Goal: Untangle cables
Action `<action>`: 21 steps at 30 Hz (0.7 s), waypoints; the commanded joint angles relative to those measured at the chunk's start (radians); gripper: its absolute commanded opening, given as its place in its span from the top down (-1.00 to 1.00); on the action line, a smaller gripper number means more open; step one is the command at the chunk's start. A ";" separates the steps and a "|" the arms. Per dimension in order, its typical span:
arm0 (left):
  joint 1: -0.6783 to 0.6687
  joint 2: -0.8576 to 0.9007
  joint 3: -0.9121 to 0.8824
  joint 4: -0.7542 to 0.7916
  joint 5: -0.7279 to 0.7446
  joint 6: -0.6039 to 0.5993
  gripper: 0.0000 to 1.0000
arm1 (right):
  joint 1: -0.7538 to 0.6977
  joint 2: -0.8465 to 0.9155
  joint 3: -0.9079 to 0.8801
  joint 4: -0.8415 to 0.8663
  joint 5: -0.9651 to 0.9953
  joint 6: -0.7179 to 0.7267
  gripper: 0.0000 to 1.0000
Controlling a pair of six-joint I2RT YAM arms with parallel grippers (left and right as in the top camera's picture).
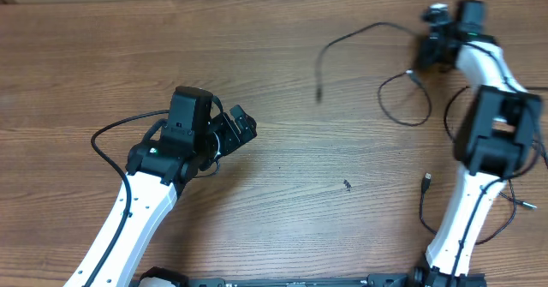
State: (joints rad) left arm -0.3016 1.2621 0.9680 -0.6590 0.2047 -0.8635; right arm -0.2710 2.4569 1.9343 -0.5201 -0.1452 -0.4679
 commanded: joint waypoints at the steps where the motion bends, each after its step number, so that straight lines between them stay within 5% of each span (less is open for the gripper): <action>1: -0.006 -0.006 0.009 0.001 -0.006 0.004 -0.99 | -0.169 0.027 -0.006 0.005 0.070 0.108 0.92; 6: -0.006 -0.006 0.009 0.001 -0.006 0.004 -0.99 | -0.410 0.027 -0.006 0.006 -0.010 0.317 0.92; 10: -0.006 -0.006 0.009 0.001 -0.006 0.004 -0.99 | -0.548 0.027 -0.005 -0.002 -0.193 0.341 0.92; 21: -0.006 -0.006 0.009 0.001 -0.006 0.004 -0.99 | -0.521 -0.023 0.034 -0.018 -0.200 0.330 0.92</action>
State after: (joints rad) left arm -0.3016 1.2621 0.9680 -0.6590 0.2047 -0.8635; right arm -0.8406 2.4641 1.9343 -0.5289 -0.3260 -0.1486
